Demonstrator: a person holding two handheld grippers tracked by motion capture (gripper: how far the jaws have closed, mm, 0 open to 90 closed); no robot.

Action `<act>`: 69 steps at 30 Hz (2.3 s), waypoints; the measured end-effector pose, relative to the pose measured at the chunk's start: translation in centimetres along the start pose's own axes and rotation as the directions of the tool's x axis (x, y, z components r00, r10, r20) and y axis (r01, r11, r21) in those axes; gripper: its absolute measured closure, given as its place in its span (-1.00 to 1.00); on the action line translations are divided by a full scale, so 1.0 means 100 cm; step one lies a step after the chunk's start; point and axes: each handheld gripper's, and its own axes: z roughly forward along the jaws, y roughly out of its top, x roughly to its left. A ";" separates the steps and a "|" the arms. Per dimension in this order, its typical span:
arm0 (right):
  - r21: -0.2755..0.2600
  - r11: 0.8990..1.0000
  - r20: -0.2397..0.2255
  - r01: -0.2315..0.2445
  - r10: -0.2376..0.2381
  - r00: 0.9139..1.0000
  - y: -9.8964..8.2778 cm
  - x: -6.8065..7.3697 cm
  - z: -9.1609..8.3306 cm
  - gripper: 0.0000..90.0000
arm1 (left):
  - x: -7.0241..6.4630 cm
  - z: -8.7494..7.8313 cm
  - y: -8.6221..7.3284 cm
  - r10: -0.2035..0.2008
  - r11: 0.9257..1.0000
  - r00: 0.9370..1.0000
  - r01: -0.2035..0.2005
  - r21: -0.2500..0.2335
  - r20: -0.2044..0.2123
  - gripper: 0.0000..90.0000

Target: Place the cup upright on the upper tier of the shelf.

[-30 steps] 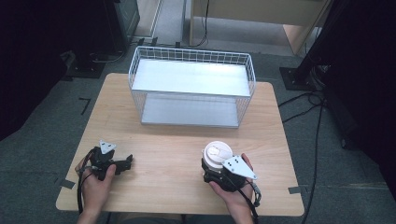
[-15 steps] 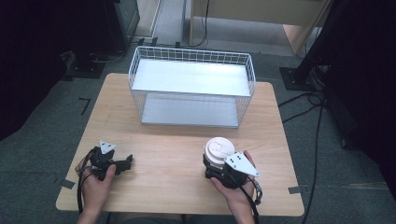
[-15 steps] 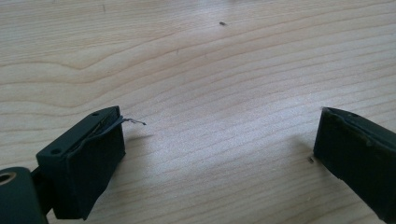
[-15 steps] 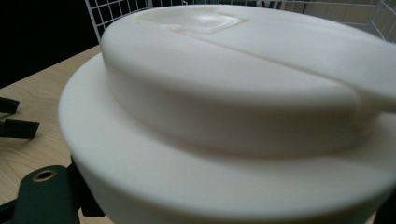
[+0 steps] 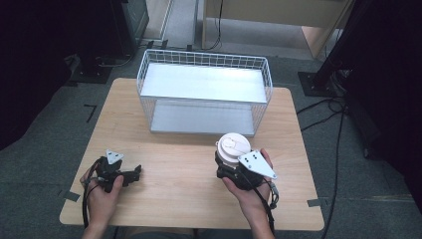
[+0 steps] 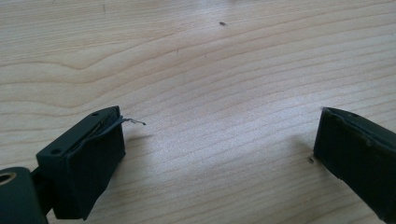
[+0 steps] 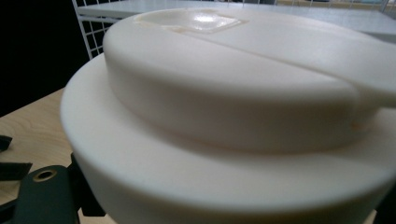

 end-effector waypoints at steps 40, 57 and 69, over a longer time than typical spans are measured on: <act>-0.218 0.973 0.130 0.071 -0.043 0.991 0.099 0.007 0.035 -0.65 | 0.000 0.000 0.000 0.005 1.000 1.000 -0.005 0.003 0.000 -0.95; -0.242 0.967 0.151 0.083 -0.047 0.987 0.139 0.000 0.061 -0.65 | 0.000 0.000 0.000 -0.001 1.000 1.000 0.001 -0.002 0.001 -0.95; -0.255 0.963 0.185 0.085 -0.038 0.982 0.151 -0.007 0.086 -0.65 | 0.000 0.000 0.000 -0.001 1.000 1.000 0.001 -0.002 0.000 -0.95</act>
